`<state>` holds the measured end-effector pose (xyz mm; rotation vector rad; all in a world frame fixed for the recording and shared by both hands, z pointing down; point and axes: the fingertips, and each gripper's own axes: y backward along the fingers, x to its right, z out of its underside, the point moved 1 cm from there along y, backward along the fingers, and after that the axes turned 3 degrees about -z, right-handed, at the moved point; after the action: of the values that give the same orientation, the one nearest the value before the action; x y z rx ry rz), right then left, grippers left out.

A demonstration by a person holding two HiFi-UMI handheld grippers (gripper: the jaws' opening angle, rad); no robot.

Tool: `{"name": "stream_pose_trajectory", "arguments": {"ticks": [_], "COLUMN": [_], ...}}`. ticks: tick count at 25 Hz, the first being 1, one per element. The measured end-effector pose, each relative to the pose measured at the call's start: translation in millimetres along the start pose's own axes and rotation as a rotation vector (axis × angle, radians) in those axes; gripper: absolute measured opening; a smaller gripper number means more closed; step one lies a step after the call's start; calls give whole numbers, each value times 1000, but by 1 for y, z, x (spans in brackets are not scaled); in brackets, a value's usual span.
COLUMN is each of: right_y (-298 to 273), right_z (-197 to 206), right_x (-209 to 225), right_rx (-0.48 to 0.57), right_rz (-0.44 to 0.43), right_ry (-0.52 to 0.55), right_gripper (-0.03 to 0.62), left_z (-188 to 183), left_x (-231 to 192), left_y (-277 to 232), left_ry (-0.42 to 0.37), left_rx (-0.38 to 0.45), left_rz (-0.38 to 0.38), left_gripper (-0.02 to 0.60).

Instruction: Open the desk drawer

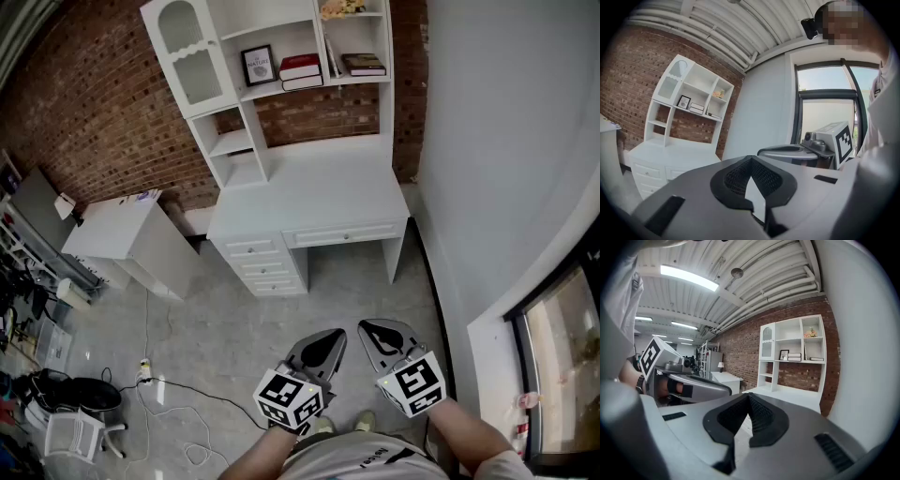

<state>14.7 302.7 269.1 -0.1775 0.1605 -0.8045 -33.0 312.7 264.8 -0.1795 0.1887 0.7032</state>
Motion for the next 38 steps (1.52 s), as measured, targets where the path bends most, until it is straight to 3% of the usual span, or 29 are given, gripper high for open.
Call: {"name": "stream_pose_trajectory", "arguments": {"ticks": [11,22,38], "right_y": [8,23,-13], "right_z": [2,6,35], "right_x": [4,32,76], "right_rx": [11,111,74], "right_rz": [-8,-89,-79], "right_ry": [4,-295,-401], "right_gripper": [17,19,20], "left_z": [2,-8,-1], "left_x": [8,4,-28], "left_y": [-5,-13,-67], "left_ry": [0,-1,13], "left_rx": [5,34,8], "left_rz": [-8,-43,-32], "left_gripper": [12,11,11]}}
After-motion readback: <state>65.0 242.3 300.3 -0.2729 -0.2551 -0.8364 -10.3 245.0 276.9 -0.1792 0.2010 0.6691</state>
